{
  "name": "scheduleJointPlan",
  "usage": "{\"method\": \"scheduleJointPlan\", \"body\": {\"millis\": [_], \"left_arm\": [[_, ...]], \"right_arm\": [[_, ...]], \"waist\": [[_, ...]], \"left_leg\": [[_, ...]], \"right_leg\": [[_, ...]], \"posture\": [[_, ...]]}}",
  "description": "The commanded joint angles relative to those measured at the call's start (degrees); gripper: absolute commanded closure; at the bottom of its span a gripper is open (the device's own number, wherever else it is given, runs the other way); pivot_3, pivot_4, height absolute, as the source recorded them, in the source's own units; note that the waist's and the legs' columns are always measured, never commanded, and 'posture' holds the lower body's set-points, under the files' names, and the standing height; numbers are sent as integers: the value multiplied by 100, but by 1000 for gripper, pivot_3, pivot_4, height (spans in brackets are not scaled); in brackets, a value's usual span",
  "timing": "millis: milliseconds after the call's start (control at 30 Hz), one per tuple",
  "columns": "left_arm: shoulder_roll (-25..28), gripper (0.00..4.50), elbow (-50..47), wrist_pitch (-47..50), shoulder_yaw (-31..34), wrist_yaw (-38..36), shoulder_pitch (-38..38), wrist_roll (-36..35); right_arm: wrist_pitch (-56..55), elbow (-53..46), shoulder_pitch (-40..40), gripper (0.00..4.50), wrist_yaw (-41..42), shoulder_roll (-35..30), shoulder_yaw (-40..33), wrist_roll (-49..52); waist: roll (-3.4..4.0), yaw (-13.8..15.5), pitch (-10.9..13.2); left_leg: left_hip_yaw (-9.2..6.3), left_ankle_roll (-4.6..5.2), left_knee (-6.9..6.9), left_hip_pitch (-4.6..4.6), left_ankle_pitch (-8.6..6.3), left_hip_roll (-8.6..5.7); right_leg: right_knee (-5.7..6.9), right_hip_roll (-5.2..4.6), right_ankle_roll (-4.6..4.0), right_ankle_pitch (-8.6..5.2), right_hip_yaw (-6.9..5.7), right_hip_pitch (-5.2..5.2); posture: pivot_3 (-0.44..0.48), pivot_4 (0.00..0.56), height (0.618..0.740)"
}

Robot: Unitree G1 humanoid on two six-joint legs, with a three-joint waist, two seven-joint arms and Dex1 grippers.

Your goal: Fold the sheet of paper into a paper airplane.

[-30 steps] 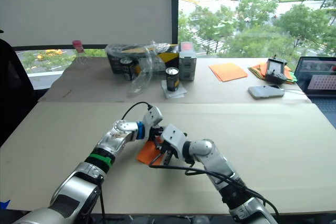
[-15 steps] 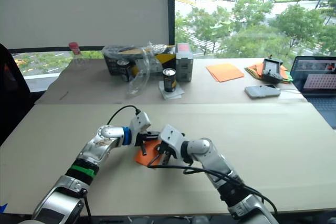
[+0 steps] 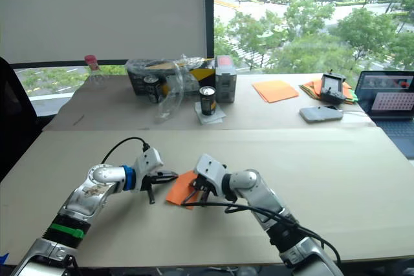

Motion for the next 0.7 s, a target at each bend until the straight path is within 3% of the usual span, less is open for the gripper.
{"method": "scheduleJointPlan", "body": {"millis": [33, 167, 300, 400, 700], "left_arm": [[97, 4468, -32, 560, 97, -52, 122, -183], [193, 4468, -262, 920, 416, -195, 27, -619], [786, 4468, -562, 608, 291, -1114, 281, -833], [987, 4468, -470, 545, 268, -1308, 333, -868], [923, 4468, -778, 716, -133, -1626, 363, -953]], "right_arm": [[18, 203, 62, 4500, 80, -34, 151, -136], [-81, -68, 13, 4500, 34, -166, 39, -185], [-143, -531, 114, 4500, -111, -311, -130, -189], [-288, -916, 145, 4500, -150, -414, -503, -4], [219, -1173, -136, 4500, -324, -1166, -1428, -12]], "waist": [[0, -10, 0], [0, -28, 2], [4, -46, 10], [5, -10, 13], [5, 75, 23]], "left_leg": [[0, 0, -5, 0, 0, 1], [0, -1, -15, -11, 1, 2], [0, -2, -16, -52, 2, 1], [1, -2, -18, -74, 2, -5], [4, 0, 2, -115, 1, -9]], "right_leg": [[0, 1, 0, 0, 0, -2], [1, 2, -1, 1, 1, -4], [-2, 2, -3, 2, 1, -38], [-4, -4, -4, 2, 4, -88], [-1, -5, -7, 5, 2, -100]], "posture": [[0, 150, 670], [0, 150, 670], [0, 150, 670], [0, 150, 670], [0, 150, 670]]}}
